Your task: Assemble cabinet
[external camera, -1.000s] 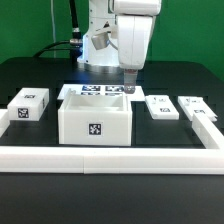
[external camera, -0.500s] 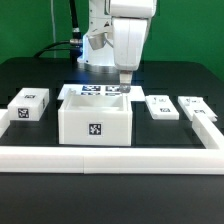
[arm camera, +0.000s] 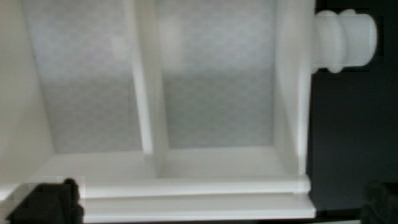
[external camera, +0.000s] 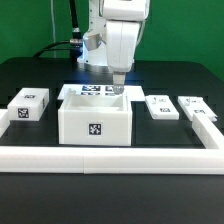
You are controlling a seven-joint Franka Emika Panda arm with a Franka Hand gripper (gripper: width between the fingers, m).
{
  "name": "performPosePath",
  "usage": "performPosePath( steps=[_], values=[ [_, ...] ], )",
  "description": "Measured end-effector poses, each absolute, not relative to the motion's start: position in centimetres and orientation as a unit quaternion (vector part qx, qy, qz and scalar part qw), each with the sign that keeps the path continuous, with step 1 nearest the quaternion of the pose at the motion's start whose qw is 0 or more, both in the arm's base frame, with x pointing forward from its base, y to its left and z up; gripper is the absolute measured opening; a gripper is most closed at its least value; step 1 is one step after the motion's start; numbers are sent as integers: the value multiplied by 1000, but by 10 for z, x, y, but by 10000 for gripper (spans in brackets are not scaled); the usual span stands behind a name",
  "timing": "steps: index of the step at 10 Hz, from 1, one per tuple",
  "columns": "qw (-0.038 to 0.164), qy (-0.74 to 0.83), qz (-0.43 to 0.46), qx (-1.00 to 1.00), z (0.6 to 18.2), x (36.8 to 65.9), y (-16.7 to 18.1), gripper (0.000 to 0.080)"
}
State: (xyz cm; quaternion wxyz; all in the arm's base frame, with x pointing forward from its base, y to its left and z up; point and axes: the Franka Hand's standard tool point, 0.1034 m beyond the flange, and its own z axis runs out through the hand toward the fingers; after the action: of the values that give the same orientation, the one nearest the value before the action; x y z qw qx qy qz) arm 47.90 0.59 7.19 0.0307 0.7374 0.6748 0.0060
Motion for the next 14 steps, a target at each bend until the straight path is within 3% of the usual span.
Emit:
performPosePath(
  steps=[6,10,12,13,14],
  values=[
    [10,671,-11,742,46,448,-9,799],
    [-2,670,-18,742,27,443,-5,799],
    [-3,671,-18,742,26,443,-5,799],
    [-3,671,-18,742,26,443,-5,702],
    [-3,670,-19,742,26,443,-5,702]
  ],
)
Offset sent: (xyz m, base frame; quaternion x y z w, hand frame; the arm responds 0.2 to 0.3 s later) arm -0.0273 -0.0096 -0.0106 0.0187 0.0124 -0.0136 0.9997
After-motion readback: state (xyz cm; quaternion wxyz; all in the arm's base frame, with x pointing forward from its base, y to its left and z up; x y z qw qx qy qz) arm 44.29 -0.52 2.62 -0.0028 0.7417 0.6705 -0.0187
